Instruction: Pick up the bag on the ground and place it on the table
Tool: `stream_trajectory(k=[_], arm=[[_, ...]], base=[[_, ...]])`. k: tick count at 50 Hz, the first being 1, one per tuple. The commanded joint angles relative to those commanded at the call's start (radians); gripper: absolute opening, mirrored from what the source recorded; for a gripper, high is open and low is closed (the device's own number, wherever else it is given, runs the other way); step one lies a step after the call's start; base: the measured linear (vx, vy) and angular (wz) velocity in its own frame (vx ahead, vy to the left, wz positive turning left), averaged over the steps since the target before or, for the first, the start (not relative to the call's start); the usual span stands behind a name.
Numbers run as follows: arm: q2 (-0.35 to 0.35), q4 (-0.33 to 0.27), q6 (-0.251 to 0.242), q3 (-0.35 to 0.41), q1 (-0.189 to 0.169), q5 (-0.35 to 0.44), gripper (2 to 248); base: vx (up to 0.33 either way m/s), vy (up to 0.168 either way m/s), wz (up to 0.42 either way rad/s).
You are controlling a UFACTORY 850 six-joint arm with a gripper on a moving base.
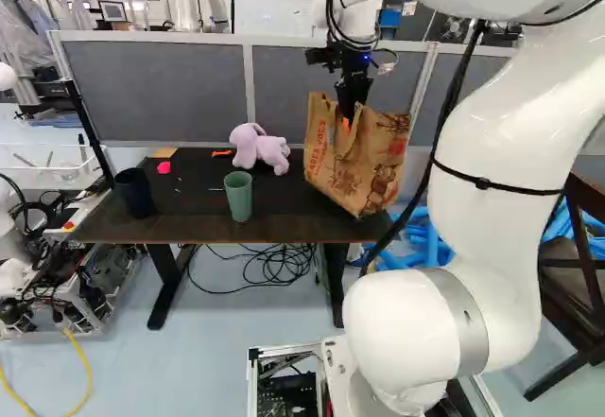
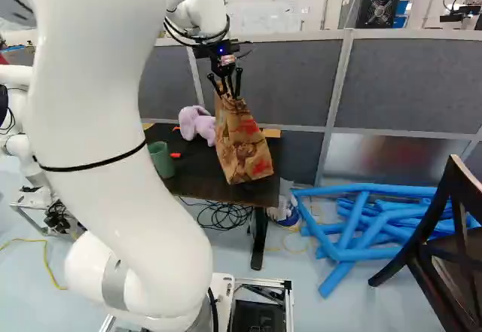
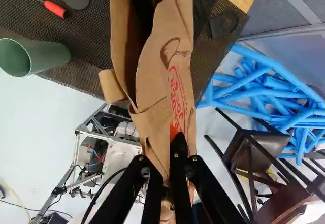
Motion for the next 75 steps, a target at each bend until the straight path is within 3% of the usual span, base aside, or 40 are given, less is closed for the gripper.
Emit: stream_trajectory(k=[27, 50, 74, 75], arm=[[-0.106, -0.007, 0.000, -0.032, 0.032, 0.017, 21], [-0.178, -0.007, 0.000, -0.040, 0.037, 0.039, 21], [-0.190, -0.007, 0.000, -0.041, 0.037, 0.039, 21], [-0.190, -0.007, 0.000, -0.041, 0.037, 0.039, 31]], base=[[0.000, 0.000, 0.000], [0.000, 0.000, 0.000], [0.000, 0.000, 0.000], [0.000, 0.000, 0.000]])
